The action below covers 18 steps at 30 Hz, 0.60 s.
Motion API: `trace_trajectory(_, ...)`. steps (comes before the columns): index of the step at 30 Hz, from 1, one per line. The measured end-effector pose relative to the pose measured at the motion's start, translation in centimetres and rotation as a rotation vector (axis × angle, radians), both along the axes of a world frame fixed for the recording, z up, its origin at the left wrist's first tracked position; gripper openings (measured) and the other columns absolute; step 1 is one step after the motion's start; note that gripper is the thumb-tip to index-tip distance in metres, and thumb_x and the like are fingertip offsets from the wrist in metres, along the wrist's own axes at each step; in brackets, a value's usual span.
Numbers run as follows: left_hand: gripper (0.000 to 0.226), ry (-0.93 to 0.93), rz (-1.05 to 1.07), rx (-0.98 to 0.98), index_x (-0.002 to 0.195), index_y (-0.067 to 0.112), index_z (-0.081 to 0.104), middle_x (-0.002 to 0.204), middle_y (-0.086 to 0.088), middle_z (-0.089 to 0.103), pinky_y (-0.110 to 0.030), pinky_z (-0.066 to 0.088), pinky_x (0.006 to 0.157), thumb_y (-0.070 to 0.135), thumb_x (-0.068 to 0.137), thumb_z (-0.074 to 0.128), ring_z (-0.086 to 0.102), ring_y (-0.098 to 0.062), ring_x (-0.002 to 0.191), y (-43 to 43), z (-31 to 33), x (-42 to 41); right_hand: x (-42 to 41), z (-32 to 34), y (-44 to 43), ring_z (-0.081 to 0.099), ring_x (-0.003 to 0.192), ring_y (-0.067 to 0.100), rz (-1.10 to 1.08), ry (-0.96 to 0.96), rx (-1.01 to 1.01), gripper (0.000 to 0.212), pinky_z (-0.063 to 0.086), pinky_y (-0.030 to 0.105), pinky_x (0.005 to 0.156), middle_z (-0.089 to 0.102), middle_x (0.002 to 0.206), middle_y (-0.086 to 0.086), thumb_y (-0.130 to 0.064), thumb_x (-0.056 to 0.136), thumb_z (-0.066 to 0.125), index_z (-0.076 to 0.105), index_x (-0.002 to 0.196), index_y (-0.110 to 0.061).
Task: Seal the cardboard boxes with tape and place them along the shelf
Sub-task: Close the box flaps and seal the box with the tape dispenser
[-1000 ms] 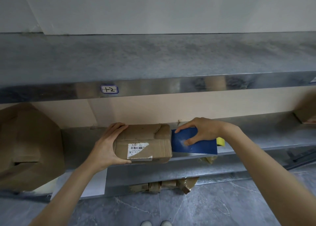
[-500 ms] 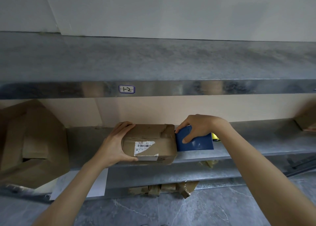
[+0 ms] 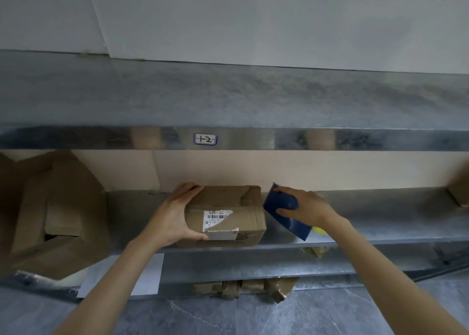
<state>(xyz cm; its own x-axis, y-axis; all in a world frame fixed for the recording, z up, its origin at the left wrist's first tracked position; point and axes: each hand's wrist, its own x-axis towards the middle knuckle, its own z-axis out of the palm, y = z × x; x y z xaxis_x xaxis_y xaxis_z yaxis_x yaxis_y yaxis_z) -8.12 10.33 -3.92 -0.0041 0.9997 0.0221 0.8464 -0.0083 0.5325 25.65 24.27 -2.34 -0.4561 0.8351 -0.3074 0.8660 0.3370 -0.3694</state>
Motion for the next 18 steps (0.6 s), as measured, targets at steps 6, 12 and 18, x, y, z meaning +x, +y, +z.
trace_trajectory(6,0.123,-0.021,0.063,-0.030,0.145,0.042,0.030,0.153,0.016,0.029,-0.033,0.032,0.112,0.075,0.040,0.084,0.034,-0.010,0.139,-1.0,-0.1,-1.8,-1.3,-4.0,-0.3,0.058,0.112,0.030,-0.062,0.217,-0.131,0.071,0.053,0.038,0.087,0.049,0.142,0.002,-0.026,0.090,0.063,0.023,0.140,-0.056)
trace_trajectory(12,0.121,-0.028,0.066,-0.029,0.144,0.046,0.027,0.153,0.016,0.030,-0.032,0.031,0.110,0.081,0.040,0.079,0.035,-0.010,0.137,-1.1,-0.6,-1.9,-3.3,-7.3,-0.3,0.063,0.103,0.032,-0.048,0.138,-0.046,0.074,0.054,0.040,0.084,0.058,0.135,0.015,-0.030,0.098,0.057,0.009,0.153,-0.043)
trace_trajectory(18,0.121,-0.049,0.059,-0.016,0.144,0.044,0.030,0.151,0.018,0.031,-0.028,0.028,0.110,0.077,0.040,0.082,0.026,0.006,0.130,-1.1,-0.6,-2.0,-3.4,-7.8,-0.9,0.063,0.066,0.021,-0.045,-0.129,0.145,0.084,0.056,0.035,0.055,0.069,0.091,0.007,-0.047,0.097,0.050,-0.015,0.149,-0.049)
